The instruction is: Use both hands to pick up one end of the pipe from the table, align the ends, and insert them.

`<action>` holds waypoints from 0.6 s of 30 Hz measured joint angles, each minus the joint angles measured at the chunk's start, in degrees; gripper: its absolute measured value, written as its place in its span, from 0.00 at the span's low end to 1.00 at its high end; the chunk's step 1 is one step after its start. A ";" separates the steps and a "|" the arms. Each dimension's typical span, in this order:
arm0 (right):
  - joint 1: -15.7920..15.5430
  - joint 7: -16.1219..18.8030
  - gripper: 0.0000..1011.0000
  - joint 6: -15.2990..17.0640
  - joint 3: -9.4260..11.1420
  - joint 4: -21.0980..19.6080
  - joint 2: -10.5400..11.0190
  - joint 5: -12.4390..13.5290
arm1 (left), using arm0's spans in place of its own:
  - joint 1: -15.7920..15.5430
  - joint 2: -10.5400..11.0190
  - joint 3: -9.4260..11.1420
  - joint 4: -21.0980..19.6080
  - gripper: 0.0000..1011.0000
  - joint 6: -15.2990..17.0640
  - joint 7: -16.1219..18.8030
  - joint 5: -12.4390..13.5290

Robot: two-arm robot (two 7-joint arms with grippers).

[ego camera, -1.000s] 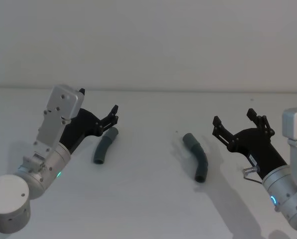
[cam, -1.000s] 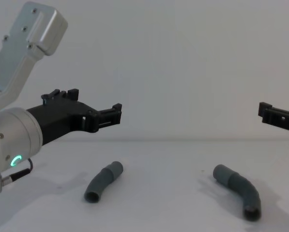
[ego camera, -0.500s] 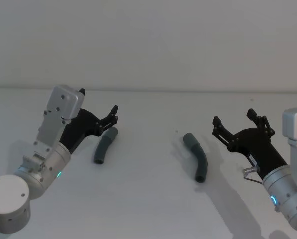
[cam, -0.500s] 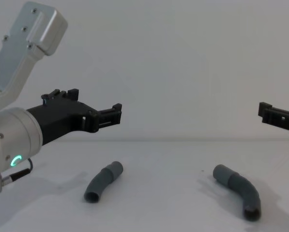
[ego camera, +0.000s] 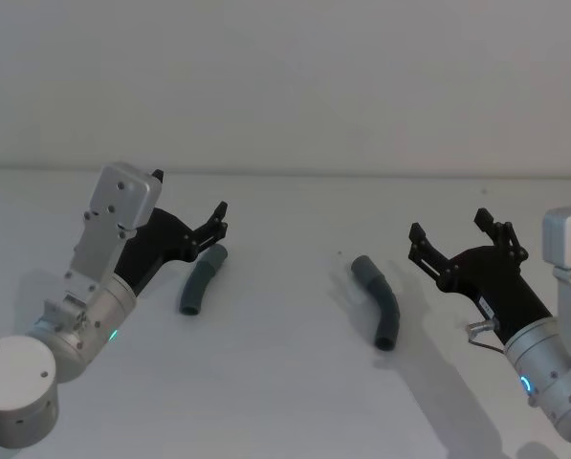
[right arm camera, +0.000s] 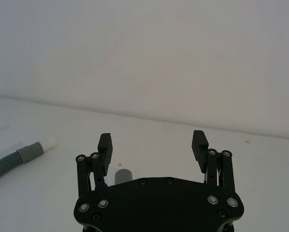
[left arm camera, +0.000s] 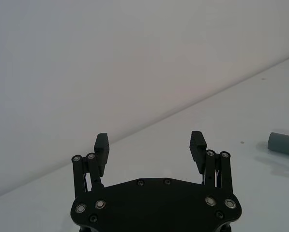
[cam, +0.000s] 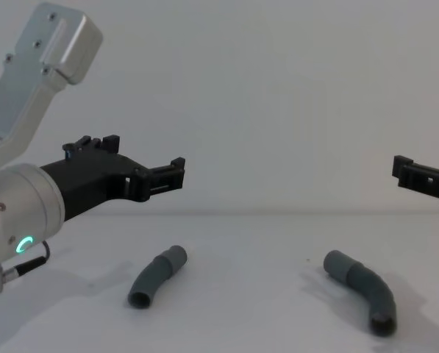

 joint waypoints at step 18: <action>0.00 0.00 0.99 0.00 0.00 0.00 0.00 0.00 | 0.00 0.00 0.00 0.00 0.99 0.00 0.00 0.00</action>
